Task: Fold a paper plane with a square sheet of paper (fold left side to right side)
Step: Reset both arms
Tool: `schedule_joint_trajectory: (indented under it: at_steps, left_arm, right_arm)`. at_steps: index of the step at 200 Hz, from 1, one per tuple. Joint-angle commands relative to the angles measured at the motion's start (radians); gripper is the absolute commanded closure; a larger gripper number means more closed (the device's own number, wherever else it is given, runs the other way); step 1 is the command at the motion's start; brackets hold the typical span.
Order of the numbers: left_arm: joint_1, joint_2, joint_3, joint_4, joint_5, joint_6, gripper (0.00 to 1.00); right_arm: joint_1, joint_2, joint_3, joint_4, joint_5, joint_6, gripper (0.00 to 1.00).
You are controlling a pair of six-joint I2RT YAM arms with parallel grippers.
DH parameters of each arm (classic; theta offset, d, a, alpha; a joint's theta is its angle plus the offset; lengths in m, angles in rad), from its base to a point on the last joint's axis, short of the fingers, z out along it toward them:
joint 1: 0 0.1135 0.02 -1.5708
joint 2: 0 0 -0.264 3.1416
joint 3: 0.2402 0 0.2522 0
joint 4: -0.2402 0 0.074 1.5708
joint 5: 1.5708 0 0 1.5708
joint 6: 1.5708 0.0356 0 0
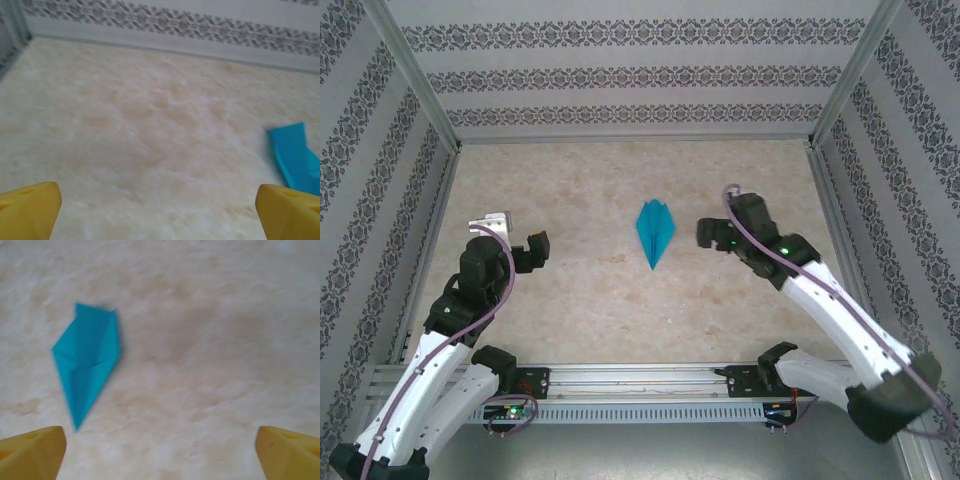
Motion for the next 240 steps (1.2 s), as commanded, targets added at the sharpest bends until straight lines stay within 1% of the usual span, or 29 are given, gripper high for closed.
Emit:
schedule_joint_trajectory:
  at_steps: [1,15,28,45,61,72,92,112,132,153,165,178,192,214,227,240]
  left_arm:
    - [0.039,0.021,-0.053,0.159,-0.130,0.102,0.01]
    - [0.071,0.051,-0.079,0.204,-0.128,0.115,0.01]
    - [0.108,0.080,-0.108,0.257,-0.120,0.106,0.01]
    - [0.154,0.120,-0.150,0.349,-0.089,0.101,0.00]
    - [0.187,0.168,-0.176,0.412,-0.076,0.105,0.00]
    - [0.207,0.204,-0.193,0.461,-0.061,0.121,0.00]
    - [0.241,0.265,-0.234,0.558,-0.038,0.136,0.01]
    - [0.264,0.331,-0.304,0.749,0.007,0.134,0.00]
    - [0.274,0.435,-0.344,0.928,0.070,0.142,0.00]
    - [0.279,0.561,-0.354,1.079,0.120,0.175,0.00]
    - [0.282,0.633,-0.365,1.181,0.149,0.202,0.00]
    - [0.285,0.694,-0.369,1.252,0.173,0.239,0.00]
    - [0.288,0.747,-0.384,1.348,0.210,0.264,0.01]
    - [0.294,0.811,-0.391,1.404,0.244,0.271,0.00]
    - [0.296,0.879,-0.397,1.469,0.267,0.275,0.01]
    - [0.297,0.974,-0.403,1.574,0.273,0.276,0.01]
  right_arm:
    - [-0.122,-0.102,-0.145,0.159,0.013,-0.155,0.02]
    - [-0.203,-0.148,-0.241,0.276,0.009,-0.199,0.02]
    - [-0.270,-0.165,-0.333,0.419,-0.011,-0.234,0.02]
    - [-0.321,-0.144,-0.447,0.635,-0.036,-0.294,0.02]
    - [-0.332,-0.086,-0.531,0.837,-0.040,-0.358,0.02]
    - [-0.344,-0.035,-0.559,0.942,-0.054,-0.381,0.02]
    - [-0.386,0.072,-0.579,1.090,-0.131,-0.382,0.02]
    - [-0.408,0.182,-0.593,1.265,-0.177,-0.388,0.02]
    - [-0.423,0.291,-0.593,1.399,-0.207,-0.396,0.02]
    - [-0.449,0.385,-0.593,1.501,-0.261,-0.355,0.02]
    - [-0.453,0.432,-0.589,1.522,-0.280,-0.360,0.02]
    - [-0.454,0.490,-0.593,1.611,-0.301,-0.364,0.02]
    - [-0.456,0.537,-0.640,1.712,-0.313,-0.358,0.02]
    - [-0.464,0.514,-0.619,1.633,-0.329,-0.358,0.02]
    - [-0.471,0.533,-0.583,1.606,-0.322,-0.343,0.02]
    - [-0.466,0.524,-0.572,1.582,-0.313,-0.350,0.02]
